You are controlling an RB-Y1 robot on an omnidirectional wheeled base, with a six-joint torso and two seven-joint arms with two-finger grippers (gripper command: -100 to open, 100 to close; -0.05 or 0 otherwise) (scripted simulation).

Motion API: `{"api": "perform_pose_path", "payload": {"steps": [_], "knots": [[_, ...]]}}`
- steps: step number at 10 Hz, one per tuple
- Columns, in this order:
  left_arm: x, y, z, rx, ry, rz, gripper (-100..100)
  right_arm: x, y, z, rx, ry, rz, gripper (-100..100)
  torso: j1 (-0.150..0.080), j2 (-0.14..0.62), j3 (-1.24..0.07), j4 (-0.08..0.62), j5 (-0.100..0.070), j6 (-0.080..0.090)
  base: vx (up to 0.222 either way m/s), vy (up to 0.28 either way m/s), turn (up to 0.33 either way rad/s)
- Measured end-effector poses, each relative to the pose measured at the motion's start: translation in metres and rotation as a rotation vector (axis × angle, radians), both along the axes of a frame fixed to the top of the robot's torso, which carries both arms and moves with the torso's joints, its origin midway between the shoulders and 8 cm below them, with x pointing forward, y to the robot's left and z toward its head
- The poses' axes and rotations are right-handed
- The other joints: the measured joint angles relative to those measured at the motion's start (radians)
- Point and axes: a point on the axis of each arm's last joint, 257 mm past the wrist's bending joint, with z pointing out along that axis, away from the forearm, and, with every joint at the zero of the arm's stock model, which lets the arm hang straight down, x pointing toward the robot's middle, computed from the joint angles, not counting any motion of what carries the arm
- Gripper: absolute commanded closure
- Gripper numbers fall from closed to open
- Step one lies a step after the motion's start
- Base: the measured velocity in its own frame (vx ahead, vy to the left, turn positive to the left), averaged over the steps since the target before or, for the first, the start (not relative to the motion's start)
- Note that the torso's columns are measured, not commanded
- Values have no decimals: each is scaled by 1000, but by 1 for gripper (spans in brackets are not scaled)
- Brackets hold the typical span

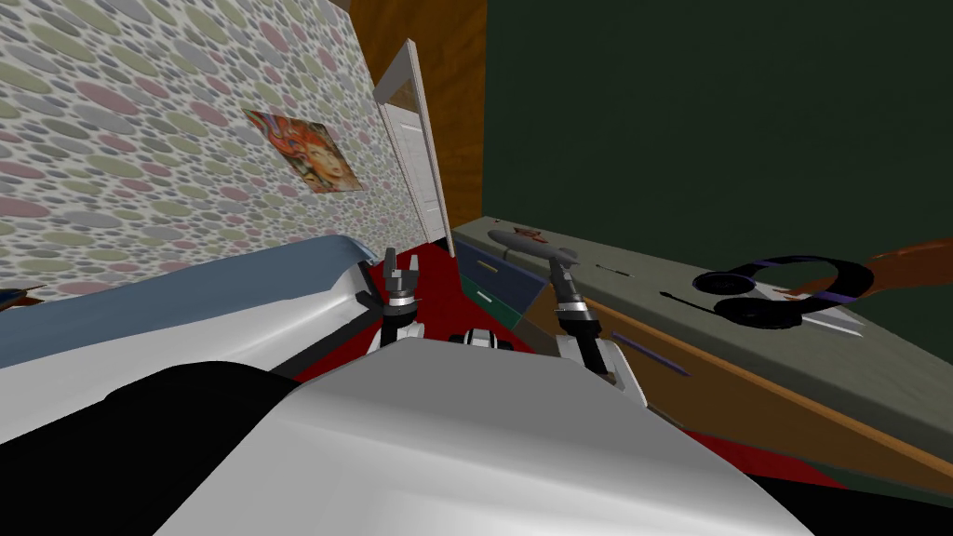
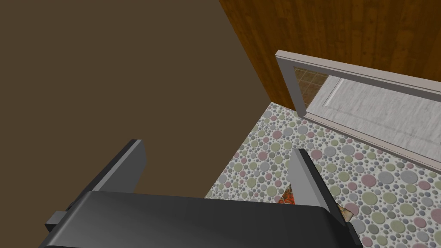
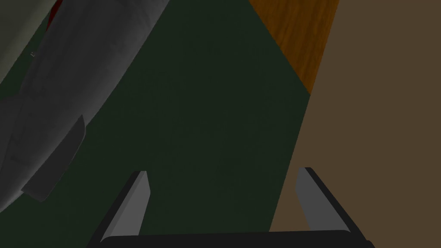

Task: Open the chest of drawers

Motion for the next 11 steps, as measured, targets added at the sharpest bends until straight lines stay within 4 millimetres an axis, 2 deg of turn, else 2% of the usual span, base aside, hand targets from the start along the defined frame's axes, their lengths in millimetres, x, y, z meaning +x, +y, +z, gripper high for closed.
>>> {"api": "perform_pose_path", "payload": {"steps": [8, 11], "knots": [[0, 0, 0, 0, 0, 0, 0, 24, -38, -60, -355, 147, -215, -100, 0, -1, -1, 0, 0, 0, 37, 104, 14], [0, 0, 0, 0, 0, 0, 0, 33, -60, -85, -492, 210, -297, -100, -1, -3, -1, -1, -1, 0, 45, 94, 18]]}}
